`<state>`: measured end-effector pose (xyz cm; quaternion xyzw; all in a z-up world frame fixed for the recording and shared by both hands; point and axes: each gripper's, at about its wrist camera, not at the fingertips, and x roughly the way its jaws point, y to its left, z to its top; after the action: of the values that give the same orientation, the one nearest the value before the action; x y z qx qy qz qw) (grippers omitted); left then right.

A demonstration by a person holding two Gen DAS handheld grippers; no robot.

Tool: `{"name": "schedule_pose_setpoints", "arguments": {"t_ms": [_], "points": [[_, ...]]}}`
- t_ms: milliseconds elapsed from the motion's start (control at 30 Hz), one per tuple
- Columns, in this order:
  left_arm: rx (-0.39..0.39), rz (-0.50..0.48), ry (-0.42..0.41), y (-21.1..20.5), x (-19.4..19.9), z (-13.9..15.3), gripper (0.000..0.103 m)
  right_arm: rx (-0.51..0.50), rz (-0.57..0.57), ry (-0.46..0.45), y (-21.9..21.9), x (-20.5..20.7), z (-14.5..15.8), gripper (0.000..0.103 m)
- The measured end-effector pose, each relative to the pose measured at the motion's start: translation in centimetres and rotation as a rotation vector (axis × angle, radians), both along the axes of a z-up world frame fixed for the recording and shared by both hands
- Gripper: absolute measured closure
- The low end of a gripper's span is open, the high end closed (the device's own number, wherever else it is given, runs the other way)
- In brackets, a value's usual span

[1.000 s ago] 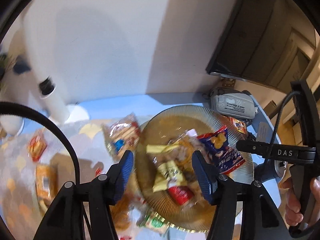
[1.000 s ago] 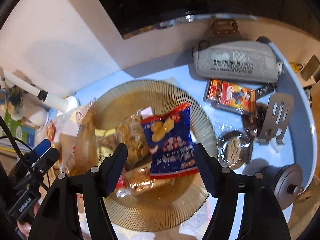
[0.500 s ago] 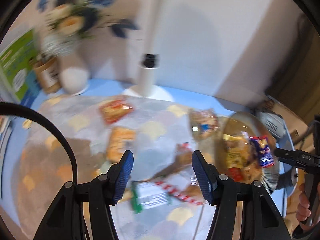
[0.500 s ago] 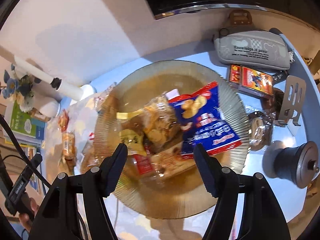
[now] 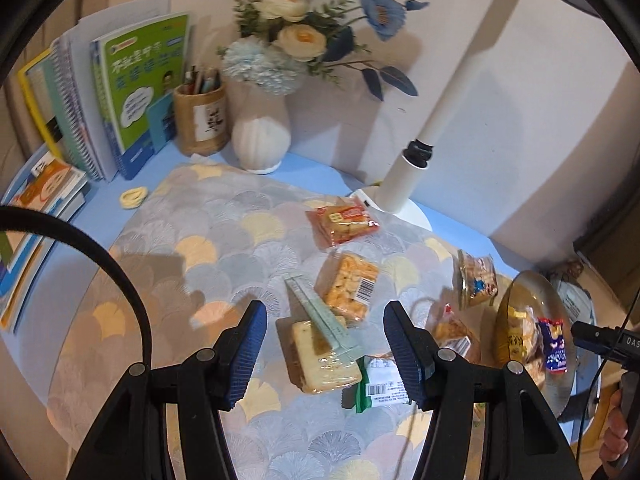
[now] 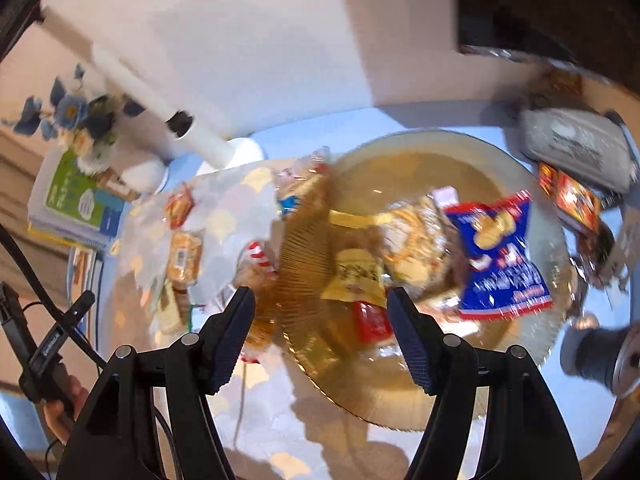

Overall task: Organize snacks
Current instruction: 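Withdraw both open grippers from the bowl toward the snack pile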

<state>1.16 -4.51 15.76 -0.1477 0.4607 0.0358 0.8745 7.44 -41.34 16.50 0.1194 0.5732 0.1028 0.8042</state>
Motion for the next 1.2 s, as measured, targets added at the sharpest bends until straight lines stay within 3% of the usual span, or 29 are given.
{"name": "schedule_pose_setpoints", "arguments": {"t_ms": [200,333,467,633,967,1100,1200], "points": [[-0.035,0.049,0.024,0.6,0.2,-2.1,0.045,-0.055,0.093,-0.024,2.0,0.5,0.7,0.035],[-0.058,0.035,0.048,0.6,0.6,-2.7,0.045,-0.035,0.115,-0.012,3.0,-0.1,0.2,0.035],[-0.026,-0.028,0.060,0.5,2.0,-2.4,0.044,-0.002,0.129,0.004,4.8,-1.0,-0.3,0.035],[-0.053,-0.162,0.039,0.8,4.6,-1.6,0.021,0.016,0.164,0.020,8.1,-1.3,-1.0,0.035],[0.007,-0.353,0.089,2.6,10.9,-3.6,0.021,0.049,0.123,0.066,15.2,-0.1,-3.7,0.035],[-0.042,-0.400,0.108,3.9,13.3,-4.8,0.021,0.066,0.090,0.061,18.0,1.0,-5.2,0.035],[-0.068,-0.433,0.118,4.5,15.1,-6.0,0.021,0.076,0.085,0.005,20.2,1.7,-6.1,0.035]]}}
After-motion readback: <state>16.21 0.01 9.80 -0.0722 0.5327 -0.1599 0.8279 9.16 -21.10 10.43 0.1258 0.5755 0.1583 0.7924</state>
